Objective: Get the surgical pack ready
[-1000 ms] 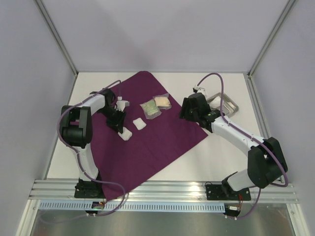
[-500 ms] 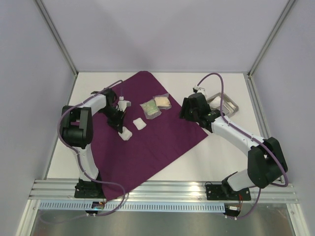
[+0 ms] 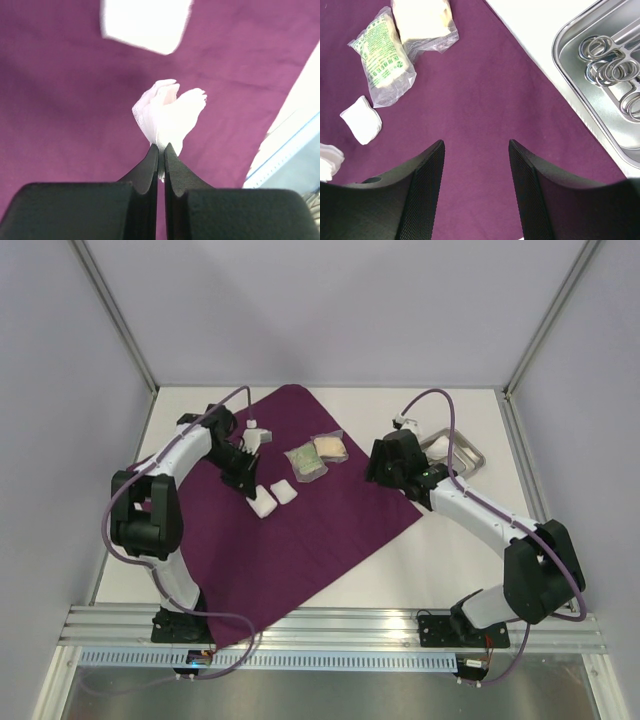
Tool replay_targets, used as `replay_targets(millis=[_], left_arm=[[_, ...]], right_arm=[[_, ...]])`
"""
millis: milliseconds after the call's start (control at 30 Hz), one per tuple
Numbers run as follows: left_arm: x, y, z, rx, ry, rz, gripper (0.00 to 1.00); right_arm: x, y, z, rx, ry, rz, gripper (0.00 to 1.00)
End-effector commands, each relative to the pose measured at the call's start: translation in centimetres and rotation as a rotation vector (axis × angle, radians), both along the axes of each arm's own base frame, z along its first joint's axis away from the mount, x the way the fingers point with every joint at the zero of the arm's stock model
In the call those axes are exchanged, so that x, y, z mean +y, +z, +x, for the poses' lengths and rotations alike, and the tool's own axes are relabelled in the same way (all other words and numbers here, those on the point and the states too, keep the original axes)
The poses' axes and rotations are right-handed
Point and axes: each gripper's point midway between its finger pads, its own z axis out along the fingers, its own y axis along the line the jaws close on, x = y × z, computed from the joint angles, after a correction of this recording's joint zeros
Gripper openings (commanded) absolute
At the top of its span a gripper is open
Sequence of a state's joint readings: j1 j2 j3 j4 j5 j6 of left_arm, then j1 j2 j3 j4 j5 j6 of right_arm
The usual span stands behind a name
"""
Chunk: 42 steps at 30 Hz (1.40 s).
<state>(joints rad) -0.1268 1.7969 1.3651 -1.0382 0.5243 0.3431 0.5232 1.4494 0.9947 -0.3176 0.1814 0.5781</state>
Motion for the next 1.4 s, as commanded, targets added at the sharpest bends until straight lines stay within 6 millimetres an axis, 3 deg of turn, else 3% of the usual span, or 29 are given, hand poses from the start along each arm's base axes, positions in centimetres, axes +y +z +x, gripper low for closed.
replay_targets(millis=[0,133,300,500,633,867,967,1100,1133,1200,1233,1267,1300,1367], left_arm=[[-2.2,4.1,0.0,-0.069,-0.081,-0.092,0.0],[-4.1,5.5,0.2,-0.053,-0.121,-0.139,0.0],[-5.4,5.0,2.6,-0.042,-0.123,-0.166,0.0],[-6.6,2.2,5.3,0.027,-0.104,-0.184,0.0],[-5.8,-1.8,7.2,0.051,-0.073,-0.094,0.0],[-5.2,-3.9,9.2,0.039,-0.034,-0.03,0.0],[-4.5,-4.7,9.3,0.037,-0.032,0.015,0.0],[-4.7,-4.6,9.1,0.034,-0.041,0.0,0.0],[-4.8,-4.4,9.0,0.03,-0.045,-0.008,0.0],[-5.0,-4.2,8.9,0.029,-0.045,-0.021,0.0],[-5.0,-4.1,8.9,0.028,-0.047,-0.022,0.0],[-5.0,-4.1,8.9,0.028,-0.049,-0.022,0.0],[-4.9,-4.1,8.9,0.028,-0.051,-0.022,0.0],[-4.9,-4.3,8.6,0.034,-0.061,-0.021,0.0]], right_arm=[[0.0,2.0,0.3,-0.061,0.002,0.006,0.57],[-0.3,2.2,0.4,-0.07,-0.003,-0.007,0.57],[-0.2,2.2,0.4,-0.068,0.006,-0.013,0.57],[0.0,2.1,0.2,-0.062,0.019,-0.006,0.57],[0.0,1.4,0.3,-0.052,0.015,-0.013,0.57],[0.9,0.5,0.4,-0.028,0.05,0.001,0.58],[3.0,0.3,0.4,-0.016,0.137,0.066,0.59],[10.4,2.3,0.6,-0.039,0.378,0.283,0.62],[11.7,0.5,0.7,0.009,0.398,0.294,0.63],[15.0,1.4,0.9,0.028,0.461,0.378,0.63],[15.9,-0.4,1.0,0.073,0.468,0.386,0.64],[17.0,-0.1,1.6,0.053,0.479,0.417,0.64],[17.8,-1.9,1.5,0.086,0.483,0.402,0.65],[18.9,-1.9,2.5,0.091,0.477,0.409,0.66]])
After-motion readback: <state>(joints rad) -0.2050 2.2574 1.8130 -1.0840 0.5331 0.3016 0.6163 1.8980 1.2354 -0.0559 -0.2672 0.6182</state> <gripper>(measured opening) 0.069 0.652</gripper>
